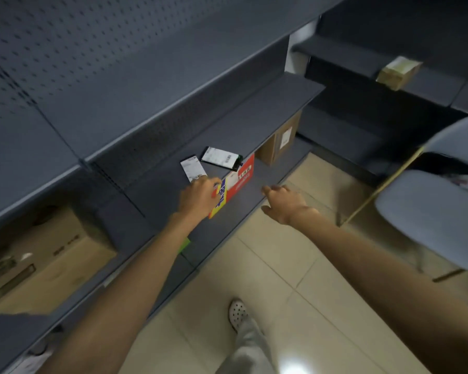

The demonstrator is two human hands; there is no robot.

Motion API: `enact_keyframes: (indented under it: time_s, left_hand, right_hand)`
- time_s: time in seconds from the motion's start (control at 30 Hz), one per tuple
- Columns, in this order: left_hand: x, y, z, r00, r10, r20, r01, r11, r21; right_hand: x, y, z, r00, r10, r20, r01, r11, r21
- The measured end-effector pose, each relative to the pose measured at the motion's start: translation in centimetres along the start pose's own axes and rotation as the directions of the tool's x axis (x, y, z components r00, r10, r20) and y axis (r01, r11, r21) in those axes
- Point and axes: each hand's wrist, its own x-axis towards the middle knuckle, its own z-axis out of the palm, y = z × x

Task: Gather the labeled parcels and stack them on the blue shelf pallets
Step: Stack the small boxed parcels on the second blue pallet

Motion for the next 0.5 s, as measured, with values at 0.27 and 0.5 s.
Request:
enact_keyframes:
  time_s: [0.27,0.5]
  left_hand:
    - [7.7,-2.9,7.3,0.988,-0.128,0.081,0.138,0.982,-0.126]
    - [12.5,-6.1,13.6,0.948,-0.312,0.070,0.319,0.919,-0.230]
  right_hand:
    - [10.5,2.0,4.1,0.995,-0.021,0.094,0.016,0.998,0.058]
    - [20.3,3.4,8.5,0.985,-0.129,0.111,0.114,0.984,0.139]
